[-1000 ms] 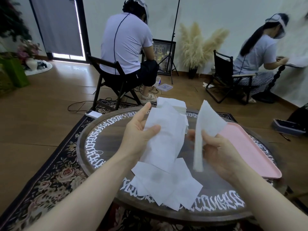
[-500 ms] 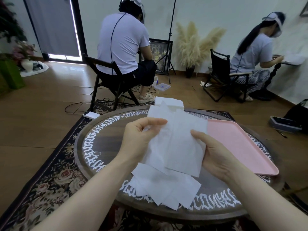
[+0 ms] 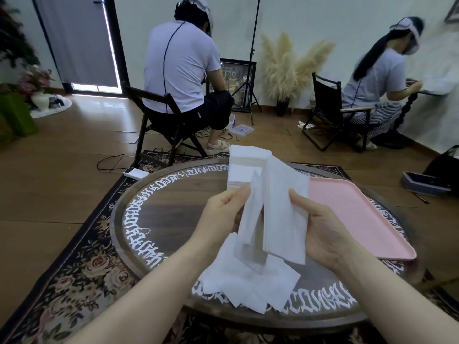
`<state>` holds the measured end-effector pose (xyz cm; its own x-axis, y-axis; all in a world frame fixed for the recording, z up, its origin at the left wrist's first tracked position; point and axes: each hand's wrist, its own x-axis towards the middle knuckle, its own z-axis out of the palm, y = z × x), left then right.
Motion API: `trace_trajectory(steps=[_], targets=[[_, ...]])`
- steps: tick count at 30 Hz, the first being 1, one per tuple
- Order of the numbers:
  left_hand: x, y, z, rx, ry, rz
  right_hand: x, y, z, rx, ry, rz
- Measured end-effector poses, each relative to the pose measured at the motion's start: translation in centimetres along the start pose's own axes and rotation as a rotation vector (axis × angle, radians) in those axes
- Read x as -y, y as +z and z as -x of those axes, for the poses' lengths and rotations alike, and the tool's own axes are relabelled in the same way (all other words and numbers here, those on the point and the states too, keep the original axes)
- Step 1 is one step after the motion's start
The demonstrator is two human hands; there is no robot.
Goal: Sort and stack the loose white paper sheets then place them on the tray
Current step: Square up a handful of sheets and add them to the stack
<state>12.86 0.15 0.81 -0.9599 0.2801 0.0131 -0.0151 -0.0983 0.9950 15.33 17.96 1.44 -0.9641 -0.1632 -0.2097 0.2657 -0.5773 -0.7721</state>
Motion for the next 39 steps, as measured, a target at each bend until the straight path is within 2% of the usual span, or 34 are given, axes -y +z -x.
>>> trace_trajectory(steps=[7, 12, 19, 25, 31, 39], targets=[[0.2, -0.2, -0.1, -0.036, 0.056, 0.051, -0.1, 0.3, 0.1, 0.004, -0.052, 0.095], [-0.2, -0.6, -0.1, 0.013, -0.002, 0.074, 0.1, 0.3, 0.4, 0.029, -0.064, 0.148], [0.3, -0.7, -0.5, -0.058, -0.037, 0.055, 0.2, 0.7, 0.4, -0.077, -0.126, 0.146], [0.4, 0.1, -0.2, 0.053, -0.024, 0.077, 0.1, 0.7, 0.4, -0.084, -0.256, 0.245], [0.5, 0.7, 0.0, 0.14, -0.041, 0.094, -0.3, 0.4, -0.1, -0.18, -0.339, 0.382], [0.5, 0.8, -0.1, 0.181, -0.04, 0.062, -0.4, -0.1, -0.1, -0.198, -0.35, 0.446]])
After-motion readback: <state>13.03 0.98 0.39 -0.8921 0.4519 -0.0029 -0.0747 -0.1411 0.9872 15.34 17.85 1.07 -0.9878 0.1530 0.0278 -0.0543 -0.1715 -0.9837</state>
